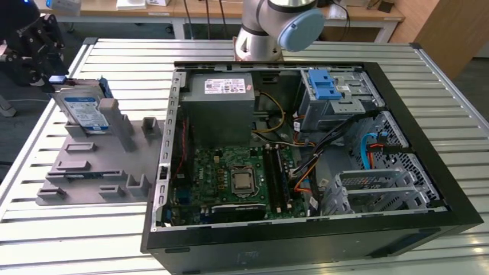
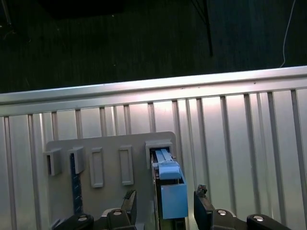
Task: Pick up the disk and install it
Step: 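Pick up the disk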
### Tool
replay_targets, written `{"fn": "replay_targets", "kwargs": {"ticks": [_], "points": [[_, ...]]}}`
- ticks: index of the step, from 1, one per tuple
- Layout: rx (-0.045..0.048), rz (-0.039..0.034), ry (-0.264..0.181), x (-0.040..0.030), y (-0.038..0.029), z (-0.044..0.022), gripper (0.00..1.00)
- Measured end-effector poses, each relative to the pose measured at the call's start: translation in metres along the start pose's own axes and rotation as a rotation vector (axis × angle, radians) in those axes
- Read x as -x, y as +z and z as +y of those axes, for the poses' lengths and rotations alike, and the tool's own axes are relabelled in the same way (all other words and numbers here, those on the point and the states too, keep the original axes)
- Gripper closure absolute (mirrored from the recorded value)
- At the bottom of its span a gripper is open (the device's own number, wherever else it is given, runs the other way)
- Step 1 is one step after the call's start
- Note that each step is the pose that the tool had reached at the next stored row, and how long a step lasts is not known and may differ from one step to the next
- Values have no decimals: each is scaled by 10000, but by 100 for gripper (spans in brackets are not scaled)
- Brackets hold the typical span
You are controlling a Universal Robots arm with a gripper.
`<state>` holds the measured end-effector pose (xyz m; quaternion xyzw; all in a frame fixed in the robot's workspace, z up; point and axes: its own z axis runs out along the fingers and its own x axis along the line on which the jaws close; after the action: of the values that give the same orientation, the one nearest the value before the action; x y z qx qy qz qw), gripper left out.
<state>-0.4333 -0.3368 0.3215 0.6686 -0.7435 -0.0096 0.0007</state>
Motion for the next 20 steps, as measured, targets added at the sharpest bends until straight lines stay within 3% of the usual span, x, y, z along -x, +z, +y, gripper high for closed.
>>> {"fn": "replay_targets", "kwargs": {"ticks": [8,9,13,20], "points": [[-12,-1,-52,11,45,8,42],[-13,-1,-52,12,46,8,49],[-14,-2,-52,30,58,10,49],[-13,-1,-52,32,143,10,49]]}}
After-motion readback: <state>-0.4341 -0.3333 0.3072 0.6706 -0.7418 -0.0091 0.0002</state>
